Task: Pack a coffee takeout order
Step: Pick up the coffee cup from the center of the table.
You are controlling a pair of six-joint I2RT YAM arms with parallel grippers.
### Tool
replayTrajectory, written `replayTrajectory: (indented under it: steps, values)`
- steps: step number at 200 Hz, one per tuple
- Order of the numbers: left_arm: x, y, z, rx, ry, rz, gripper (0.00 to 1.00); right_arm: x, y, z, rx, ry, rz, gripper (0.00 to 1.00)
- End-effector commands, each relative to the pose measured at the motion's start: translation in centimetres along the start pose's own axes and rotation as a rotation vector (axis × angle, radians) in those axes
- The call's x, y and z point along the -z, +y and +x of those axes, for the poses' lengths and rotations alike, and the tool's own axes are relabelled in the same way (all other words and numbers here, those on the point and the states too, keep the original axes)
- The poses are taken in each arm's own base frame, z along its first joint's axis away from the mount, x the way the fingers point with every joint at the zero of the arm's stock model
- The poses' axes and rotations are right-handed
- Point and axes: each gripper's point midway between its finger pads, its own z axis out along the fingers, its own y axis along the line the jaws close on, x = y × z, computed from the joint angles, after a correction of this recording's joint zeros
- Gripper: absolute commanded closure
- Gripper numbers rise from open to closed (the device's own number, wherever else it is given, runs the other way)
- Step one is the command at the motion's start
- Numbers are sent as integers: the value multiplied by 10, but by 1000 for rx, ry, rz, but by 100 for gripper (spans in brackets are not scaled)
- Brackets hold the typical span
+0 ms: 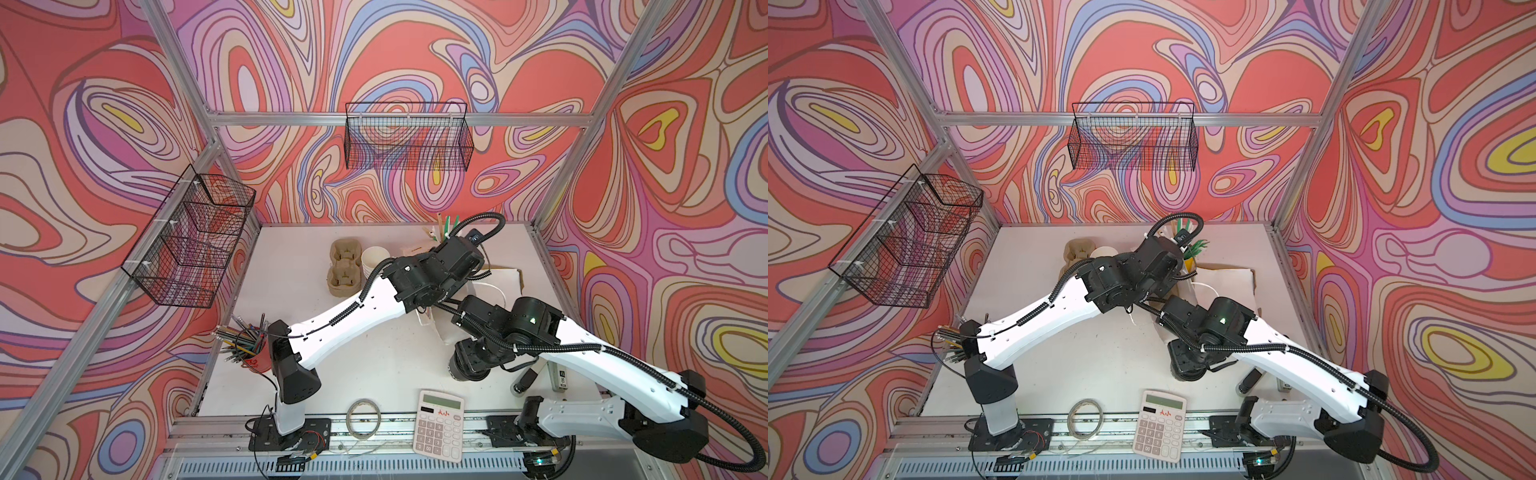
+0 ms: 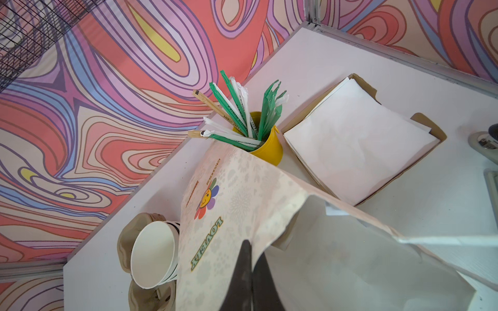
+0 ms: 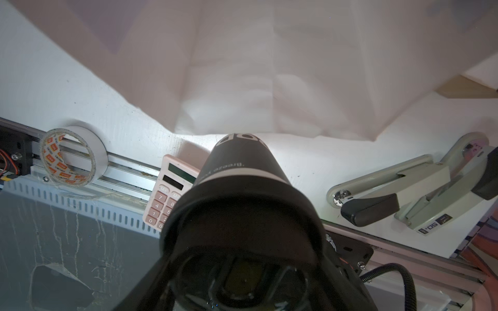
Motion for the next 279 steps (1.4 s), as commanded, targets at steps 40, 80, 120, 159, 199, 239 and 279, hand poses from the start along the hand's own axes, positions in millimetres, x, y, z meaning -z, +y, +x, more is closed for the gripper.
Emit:
replayTrajectory:
  steps: [40,80,120,159,199,239,279]
  values:
    - [-2,-22,7,66,36,75,100,21,-2,2,-33,-61,-54,33]
    - [-7,-31,13,97,59,96,100,27,1,-2,-26,-73,-67,33]
    - [-7,-43,21,118,63,132,100,26,6,-5,-2,-57,-69,33]
    - [-5,-46,25,153,59,152,100,35,12,-9,-3,-77,-97,34]
    - [1,-46,20,229,64,165,100,39,13,-18,-13,-101,-84,34]
    - [11,-44,21,265,68,188,100,47,13,-28,-31,-143,-79,34]
    - [20,-47,17,284,57,231,100,46,16,-41,-33,-169,-58,34]
